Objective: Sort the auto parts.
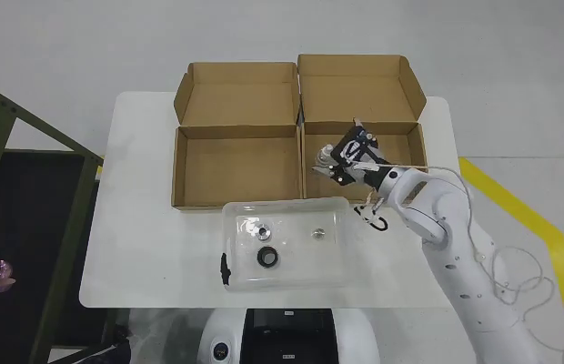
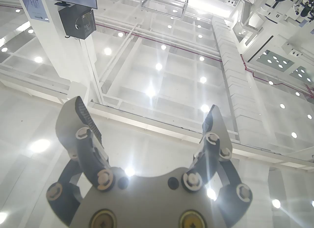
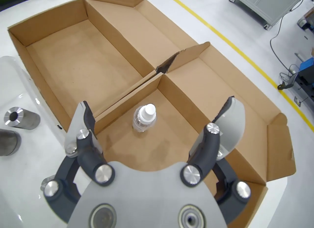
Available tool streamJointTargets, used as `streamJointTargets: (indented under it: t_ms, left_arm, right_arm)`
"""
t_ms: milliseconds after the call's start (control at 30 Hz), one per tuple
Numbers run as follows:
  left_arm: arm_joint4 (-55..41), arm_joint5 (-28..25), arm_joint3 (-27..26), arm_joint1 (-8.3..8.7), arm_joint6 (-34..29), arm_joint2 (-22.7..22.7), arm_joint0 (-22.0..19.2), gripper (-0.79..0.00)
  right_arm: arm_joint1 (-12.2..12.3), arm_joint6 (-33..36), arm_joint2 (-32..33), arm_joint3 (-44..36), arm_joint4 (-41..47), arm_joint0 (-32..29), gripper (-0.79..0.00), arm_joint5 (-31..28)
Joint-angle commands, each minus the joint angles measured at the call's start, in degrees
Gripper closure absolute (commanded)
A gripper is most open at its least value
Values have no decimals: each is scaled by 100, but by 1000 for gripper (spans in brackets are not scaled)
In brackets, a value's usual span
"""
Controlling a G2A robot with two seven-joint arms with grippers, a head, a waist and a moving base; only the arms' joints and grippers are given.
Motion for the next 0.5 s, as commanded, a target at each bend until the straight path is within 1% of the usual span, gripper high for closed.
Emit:
streamJointTargets:
  t_ms: [0, 200, 467]
  left_arm:
    - [0, 0, 0, 0, 0, 0, 0, -785]
    - [0, 0, 0, 0, 0, 0, 0, -785]
    - [0, 0, 0, 0, 0, 0, 0, -785]
  right_arm:
    - [32, 88, 63, -375, 63, -199, -785, -211]
    - [102, 246, 28, -1097, 131, -767, -785, -693]
    - [183, 429, -89, -1502, -83, -1258, -785, -1190]
